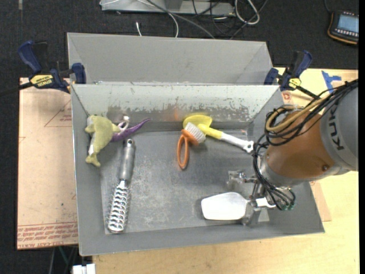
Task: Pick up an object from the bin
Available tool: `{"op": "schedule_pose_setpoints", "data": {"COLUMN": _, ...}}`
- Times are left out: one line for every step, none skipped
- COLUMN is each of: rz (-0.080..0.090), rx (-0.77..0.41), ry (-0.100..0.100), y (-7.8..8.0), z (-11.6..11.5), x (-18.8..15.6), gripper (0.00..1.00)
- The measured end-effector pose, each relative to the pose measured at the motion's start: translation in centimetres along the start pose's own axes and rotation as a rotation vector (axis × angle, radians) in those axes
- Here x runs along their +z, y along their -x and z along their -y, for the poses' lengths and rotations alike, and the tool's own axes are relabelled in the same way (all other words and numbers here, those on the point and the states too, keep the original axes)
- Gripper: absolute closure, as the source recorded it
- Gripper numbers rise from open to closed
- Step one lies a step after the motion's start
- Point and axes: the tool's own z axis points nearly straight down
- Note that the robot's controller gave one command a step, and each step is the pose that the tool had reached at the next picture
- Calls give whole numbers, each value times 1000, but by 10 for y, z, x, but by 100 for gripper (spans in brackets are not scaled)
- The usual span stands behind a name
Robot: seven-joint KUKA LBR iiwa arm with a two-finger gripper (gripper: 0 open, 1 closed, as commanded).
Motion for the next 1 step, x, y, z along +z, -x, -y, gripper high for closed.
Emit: {"op": "schedule_pose_setpoints", "data": {"rz": 18, "rx": -91, "ry": -8, "y": 1, "z": -22, "x": 4, "gripper": 0}}
